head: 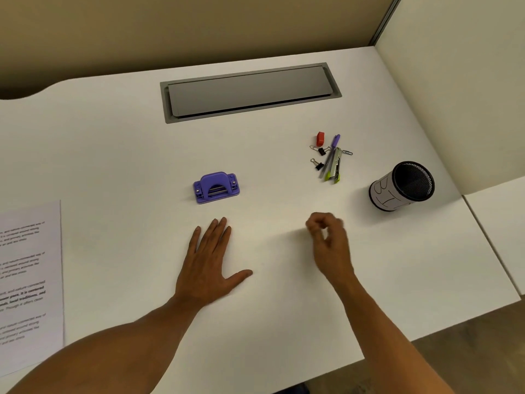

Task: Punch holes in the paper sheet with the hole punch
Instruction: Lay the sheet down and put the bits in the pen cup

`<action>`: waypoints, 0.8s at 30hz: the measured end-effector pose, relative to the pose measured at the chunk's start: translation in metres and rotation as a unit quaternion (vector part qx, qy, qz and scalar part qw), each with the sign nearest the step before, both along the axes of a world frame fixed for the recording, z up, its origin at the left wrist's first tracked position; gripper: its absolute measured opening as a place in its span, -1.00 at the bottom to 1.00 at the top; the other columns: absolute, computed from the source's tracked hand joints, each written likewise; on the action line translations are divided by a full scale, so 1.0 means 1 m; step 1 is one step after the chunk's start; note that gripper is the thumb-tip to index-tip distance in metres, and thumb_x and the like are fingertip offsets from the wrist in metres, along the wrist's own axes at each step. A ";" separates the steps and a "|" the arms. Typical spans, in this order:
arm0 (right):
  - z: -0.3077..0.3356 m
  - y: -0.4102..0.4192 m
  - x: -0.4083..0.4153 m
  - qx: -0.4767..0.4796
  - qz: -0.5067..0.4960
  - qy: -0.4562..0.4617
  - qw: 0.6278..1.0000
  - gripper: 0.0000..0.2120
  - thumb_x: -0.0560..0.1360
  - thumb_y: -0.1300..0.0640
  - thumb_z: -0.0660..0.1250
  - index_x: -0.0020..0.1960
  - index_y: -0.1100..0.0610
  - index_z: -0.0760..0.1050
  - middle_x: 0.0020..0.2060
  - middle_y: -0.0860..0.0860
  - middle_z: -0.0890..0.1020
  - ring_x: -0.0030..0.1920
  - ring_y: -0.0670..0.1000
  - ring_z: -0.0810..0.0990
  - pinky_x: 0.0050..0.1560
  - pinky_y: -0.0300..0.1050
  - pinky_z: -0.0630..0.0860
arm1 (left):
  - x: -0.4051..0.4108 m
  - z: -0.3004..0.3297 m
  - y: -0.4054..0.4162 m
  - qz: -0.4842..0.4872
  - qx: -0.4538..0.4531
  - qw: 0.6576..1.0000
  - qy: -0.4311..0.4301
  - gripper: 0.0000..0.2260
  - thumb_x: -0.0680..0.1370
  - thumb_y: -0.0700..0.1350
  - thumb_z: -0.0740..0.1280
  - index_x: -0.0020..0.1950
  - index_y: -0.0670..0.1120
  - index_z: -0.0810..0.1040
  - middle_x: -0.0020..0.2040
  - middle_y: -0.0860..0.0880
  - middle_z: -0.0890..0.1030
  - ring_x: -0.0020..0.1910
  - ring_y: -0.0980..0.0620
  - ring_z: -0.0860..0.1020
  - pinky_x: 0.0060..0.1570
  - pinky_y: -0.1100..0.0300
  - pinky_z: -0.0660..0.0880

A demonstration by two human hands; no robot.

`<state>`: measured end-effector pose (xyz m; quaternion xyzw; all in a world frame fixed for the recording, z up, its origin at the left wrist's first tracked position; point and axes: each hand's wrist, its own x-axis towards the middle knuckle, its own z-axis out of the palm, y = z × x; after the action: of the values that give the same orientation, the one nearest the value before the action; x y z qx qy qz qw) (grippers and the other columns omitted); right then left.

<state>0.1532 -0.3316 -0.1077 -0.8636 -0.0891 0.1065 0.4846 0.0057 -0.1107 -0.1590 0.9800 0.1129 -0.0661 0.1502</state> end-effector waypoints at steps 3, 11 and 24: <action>0.023 -0.015 0.019 -0.061 -0.031 -0.179 0.981 -0.88 0.57 0.19 0.22 -0.03 0.10 0.54 -0.13 -0.17 0.51 0.02 0.04 0.40 0.07 0.00 0.36 | 0.000 0.000 0.000 0.001 0.001 1.000 0.002 -0.07 0.45 0.51 0.05 0.60 -0.11 0.08 0.64 -0.02 0.01 0.62 0.05 -0.05 0.57 -0.10 -0.01; 0.076 -0.077 0.122 -0.222 -0.255 -0.165 0.926 -0.86 0.61 0.09 0.27 0.06 0.10 0.57 0.06 0.08 0.62 0.22 0.20 0.39 0.19 0.03 0.26 | 0.000 -0.002 -0.001 -0.001 0.009 1.000 -0.017 -0.08 0.46 0.49 0.08 0.59 -0.13 0.13 0.63 -0.04 0.07 0.62 0.03 0.01 0.55 -0.12 0.04; 0.058 -0.104 0.143 -0.228 -0.278 -0.112 0.927 -0.83 0.51 0.18 0.37 0.08 0.05 0.64 0.00 0.03 0.72 0.10 0.12 0.61 0.12 -0.07 0.27 | 0.001 -0.003 0.001 -0.002 0.000 1.000 -0.003 -0.07 0.45 0.51 0.04 0.60 -0.12 0.10 0.63 -0.04 0.04 0.62 0.02 -0.01 0.56 -0.13 0.04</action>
<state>0.2966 -0.4357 -0.0500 -0.9472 0.1276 -0.1121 0.2721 0.0065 -0.1098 -0.1619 0.9803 0.1111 -0.0637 0.1501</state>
